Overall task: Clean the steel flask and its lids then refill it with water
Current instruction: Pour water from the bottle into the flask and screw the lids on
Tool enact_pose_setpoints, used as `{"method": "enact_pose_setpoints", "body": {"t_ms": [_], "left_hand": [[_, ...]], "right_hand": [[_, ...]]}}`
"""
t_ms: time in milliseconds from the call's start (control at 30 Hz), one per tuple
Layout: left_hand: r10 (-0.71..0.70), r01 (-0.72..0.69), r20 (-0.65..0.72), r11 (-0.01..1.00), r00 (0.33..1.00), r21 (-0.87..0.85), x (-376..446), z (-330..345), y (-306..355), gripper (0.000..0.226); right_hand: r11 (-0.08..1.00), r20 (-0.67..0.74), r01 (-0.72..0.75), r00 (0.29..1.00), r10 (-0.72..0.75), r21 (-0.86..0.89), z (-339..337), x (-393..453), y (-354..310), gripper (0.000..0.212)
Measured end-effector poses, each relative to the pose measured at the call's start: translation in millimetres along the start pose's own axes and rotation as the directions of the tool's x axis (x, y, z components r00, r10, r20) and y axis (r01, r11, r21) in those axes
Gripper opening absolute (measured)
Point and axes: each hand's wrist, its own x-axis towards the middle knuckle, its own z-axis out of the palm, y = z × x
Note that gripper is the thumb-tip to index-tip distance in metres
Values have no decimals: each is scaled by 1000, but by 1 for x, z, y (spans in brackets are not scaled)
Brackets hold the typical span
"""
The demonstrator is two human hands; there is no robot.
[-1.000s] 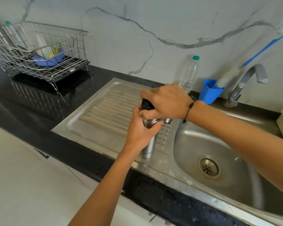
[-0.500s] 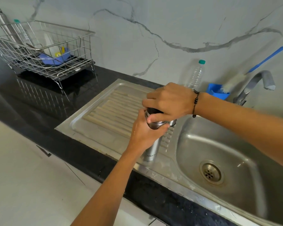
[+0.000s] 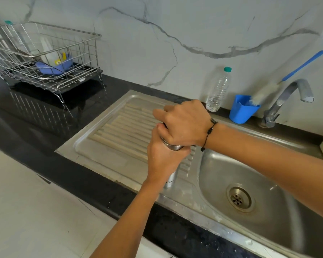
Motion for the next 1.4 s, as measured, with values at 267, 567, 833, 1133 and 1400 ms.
{"method": "enact_pose_setpoints", "body": {"t_ms": [267, 567, 833, 1133, 1400], "left_hand": [[-38, 42, 63, 997, 997, -64, 2, -5, -6, 62], [1, 2, 34, 995, 999, -97, -1, -3, -9, 64], [-5, 9, 39, 995, 999, -100, -3, -5, -10, 65], [-54, 59, 61, 995, 997, -84, -3, -6, -9, 69], [-58, 63, 56, 993, 997, -99, -3, -7, -8, 64]], "right_hand": [[589, 450, -534, 842, 299, 607, -13, 2, 28, 72], [862, 807, -506, 521, 278, 30, 124, -32, 94, 76], [798, 758, -598, 553, 345, 73, 169, -57, 83, 62], [418, 585, -657, 752, 303, 628, -12, -17, 92, 49], [663, 512, -393, 859, 18, 637, -93, -5, 55, 56]]}}
